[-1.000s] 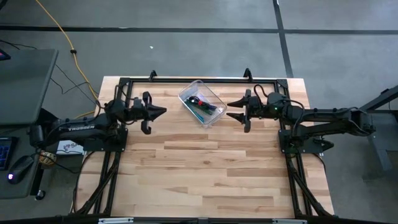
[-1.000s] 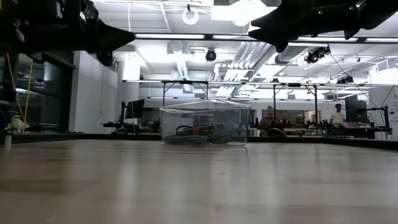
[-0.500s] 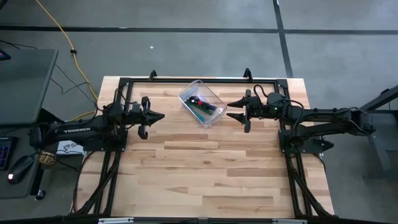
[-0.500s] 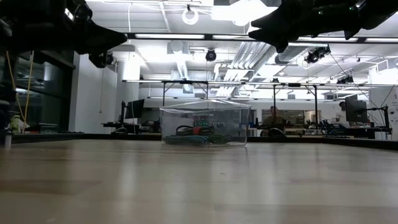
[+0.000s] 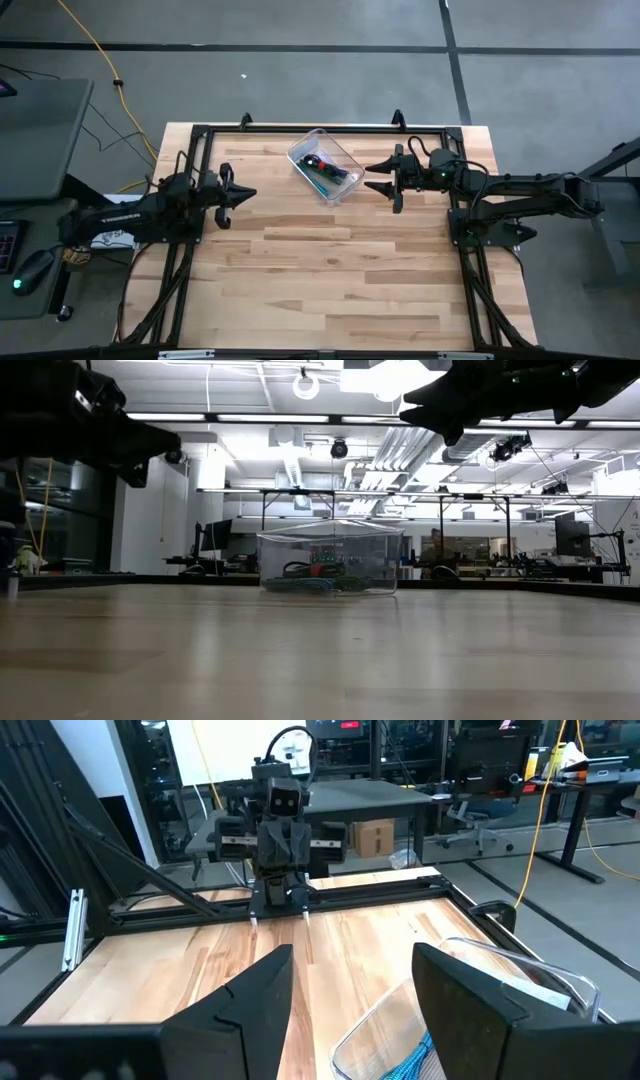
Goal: Pick and place USB-C Cables
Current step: Return to Home Position
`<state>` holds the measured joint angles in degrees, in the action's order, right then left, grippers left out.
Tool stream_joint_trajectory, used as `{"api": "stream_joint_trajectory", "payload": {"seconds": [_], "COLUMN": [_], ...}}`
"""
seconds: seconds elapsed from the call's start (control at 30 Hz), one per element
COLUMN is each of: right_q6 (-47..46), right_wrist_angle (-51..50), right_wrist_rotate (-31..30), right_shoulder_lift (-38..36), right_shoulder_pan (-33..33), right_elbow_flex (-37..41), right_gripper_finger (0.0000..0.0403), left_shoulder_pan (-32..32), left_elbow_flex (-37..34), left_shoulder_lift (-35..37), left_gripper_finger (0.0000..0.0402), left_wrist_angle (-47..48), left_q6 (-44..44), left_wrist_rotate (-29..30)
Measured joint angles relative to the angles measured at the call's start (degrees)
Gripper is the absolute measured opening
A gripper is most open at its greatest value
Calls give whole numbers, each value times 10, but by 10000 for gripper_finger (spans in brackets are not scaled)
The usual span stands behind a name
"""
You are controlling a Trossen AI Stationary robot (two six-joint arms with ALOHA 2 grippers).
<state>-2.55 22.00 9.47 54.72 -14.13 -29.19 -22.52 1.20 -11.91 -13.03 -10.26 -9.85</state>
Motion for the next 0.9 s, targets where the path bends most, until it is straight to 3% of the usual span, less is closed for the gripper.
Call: {"api": "stream_joint_trajectory", "payload": {"seconds": [0.13,0.3,0.67,0.9], "right_q6": [0,0,-26,-45], "right_wrist_angle": [0,-1,-25,-25], "right_wrist_rotate": [0,0,0,1], "right_shoulder_lift": [0,0,0,0], "right_shoulder_pan": [0,0,0,0], "right_elbow_flex": [0,0,0,0], "right_gripper_finger": [197,197,197,197], "left_shoulder_pan": [15,60,227,264], "left_elbow_flex": [-2,-5,-5,-5], "left_shoulder_lift": [48,97,99,100], "left_gripper_finger": [0,0,0,0], "left_wrist_angle": [57,123,106,98], "left_q6": [-6,-11,-18,-2], "left_wrist_rotate": [20,94,234,290]}}
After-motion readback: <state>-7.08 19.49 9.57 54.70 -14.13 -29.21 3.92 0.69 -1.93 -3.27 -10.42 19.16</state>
